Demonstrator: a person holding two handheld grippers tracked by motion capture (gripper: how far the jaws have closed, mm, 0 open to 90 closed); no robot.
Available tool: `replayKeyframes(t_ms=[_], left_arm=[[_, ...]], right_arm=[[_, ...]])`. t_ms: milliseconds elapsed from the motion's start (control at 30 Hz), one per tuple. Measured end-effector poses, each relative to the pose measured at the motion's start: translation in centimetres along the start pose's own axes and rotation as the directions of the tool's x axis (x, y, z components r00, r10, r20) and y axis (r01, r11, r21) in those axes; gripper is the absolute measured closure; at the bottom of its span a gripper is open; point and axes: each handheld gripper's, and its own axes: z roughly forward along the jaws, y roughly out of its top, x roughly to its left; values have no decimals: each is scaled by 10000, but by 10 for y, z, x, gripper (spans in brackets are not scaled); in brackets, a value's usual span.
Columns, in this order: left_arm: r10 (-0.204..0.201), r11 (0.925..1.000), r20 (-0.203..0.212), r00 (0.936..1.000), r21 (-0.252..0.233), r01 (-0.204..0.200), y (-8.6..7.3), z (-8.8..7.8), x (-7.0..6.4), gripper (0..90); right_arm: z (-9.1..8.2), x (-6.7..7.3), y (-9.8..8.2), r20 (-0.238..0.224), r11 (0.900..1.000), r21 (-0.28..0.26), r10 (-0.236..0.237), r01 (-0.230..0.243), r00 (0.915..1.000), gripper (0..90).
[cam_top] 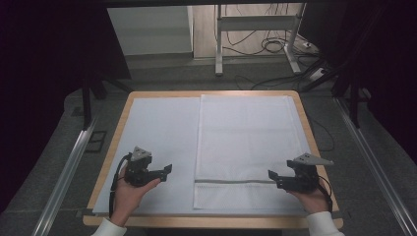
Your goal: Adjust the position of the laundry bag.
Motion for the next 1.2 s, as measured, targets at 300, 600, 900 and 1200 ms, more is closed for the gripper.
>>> replayKeyframes(t_ms=[300,600,900,1200], left_arm=[[-110,9995,204,9997,283,104,5,2,-5,207],[-35,9977,599,9982,681,-6,14,16,-23,229],[37,9951,873,9962,977,-123,16,27,-37,239],[123,9914,1130,9935,1281,-268,21,41,-51,248]], right_arm=[[-1,-4,0,72,10000,-32,-12,12,10000,137],[-2,-6,1,205,9999,-100,63,-61,9998,137],[-3,-6,1,239,9999,-105,38,-35,9997,137],[-1,-5,1,312,10000,-19,-67,68,9995,137]])
